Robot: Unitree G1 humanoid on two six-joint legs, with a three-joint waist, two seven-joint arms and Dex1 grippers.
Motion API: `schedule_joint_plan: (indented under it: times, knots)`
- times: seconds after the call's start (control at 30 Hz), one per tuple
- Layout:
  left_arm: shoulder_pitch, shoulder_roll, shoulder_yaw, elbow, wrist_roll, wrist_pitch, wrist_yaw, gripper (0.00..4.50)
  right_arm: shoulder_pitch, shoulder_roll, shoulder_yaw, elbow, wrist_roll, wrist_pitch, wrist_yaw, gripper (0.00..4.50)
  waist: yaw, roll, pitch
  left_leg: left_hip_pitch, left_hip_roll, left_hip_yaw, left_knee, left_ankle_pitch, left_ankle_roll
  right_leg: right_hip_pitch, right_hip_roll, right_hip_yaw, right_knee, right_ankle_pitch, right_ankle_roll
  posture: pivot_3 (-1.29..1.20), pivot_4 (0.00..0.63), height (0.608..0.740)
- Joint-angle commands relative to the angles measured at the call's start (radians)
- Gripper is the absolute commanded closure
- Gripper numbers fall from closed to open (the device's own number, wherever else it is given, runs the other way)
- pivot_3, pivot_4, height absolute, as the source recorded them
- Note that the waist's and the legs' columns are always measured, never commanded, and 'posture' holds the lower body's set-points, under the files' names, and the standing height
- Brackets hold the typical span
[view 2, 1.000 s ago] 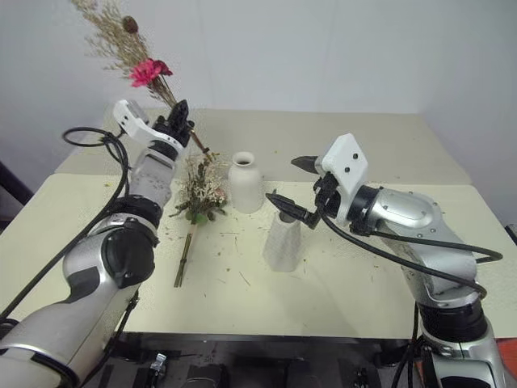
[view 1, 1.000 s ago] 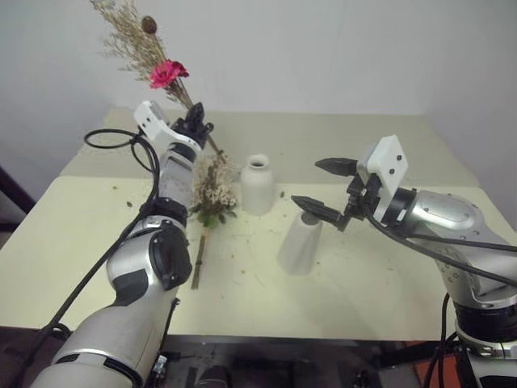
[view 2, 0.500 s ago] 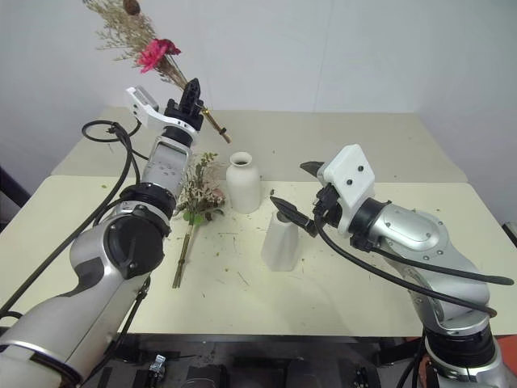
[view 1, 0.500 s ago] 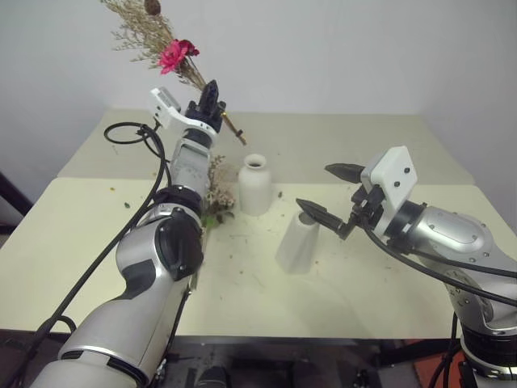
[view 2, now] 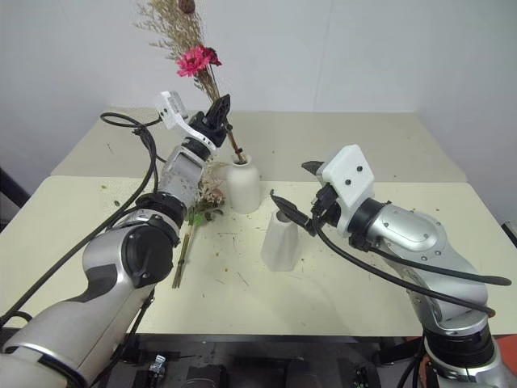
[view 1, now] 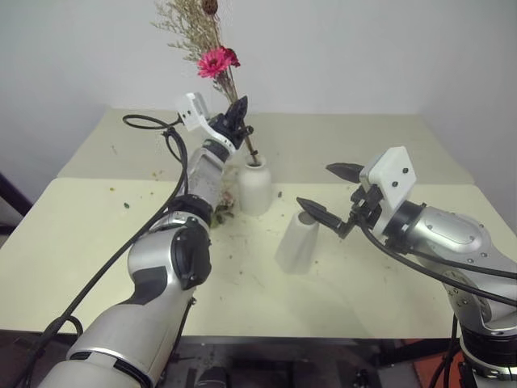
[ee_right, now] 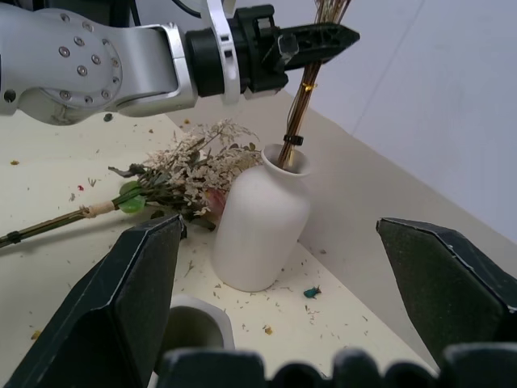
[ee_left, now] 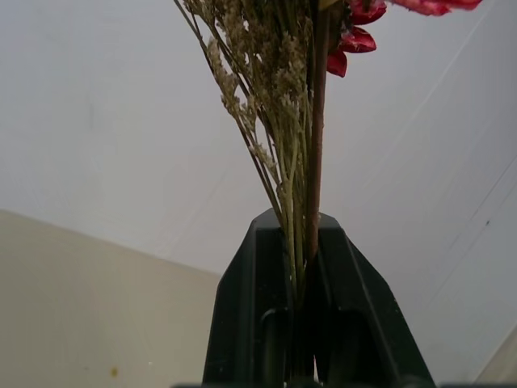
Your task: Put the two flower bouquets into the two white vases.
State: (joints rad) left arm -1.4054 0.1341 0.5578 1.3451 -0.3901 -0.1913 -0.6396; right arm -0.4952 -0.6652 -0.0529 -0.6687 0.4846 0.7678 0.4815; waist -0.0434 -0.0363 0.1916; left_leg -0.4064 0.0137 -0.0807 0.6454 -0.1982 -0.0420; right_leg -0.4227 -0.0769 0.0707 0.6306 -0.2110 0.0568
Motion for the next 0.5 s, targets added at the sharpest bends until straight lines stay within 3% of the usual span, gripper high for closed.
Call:
schedule_joint_plan:
  times: [0.03, 0.5]
  knots:
    - [-0.010, 0.001, -0.040, -0.015, 0.048, -0.054, 0.004, 4.12, -0.004, 0.012, -0.029, -0.053, 0.014, -0.024, -0.005, 0.00, 0.000, 0.000, 0.000, 0.000, 0.000, 0.000, 0.000, 0.000, 0.000, 0.000, 0.000, 0.000, 0.000, 0.000, 0.000, 0.00, 0.150, 0.740]
    - [0.035, -0.036, -0.174, -0.010, 0.219, -0.151, 0.053, 4.12, 0.050, 0.016, -0.084, -0.081, 0.047, -0.026, -0.010, 0.00, 0.001, 0.000, 0.000, 0.000, 0.000, 0.000, 0.000, 0.000, 0.000, 0.000, 0.000, 0.000, 0.000, 0.000, 0.000, 0.00, 0.150, 0.740]
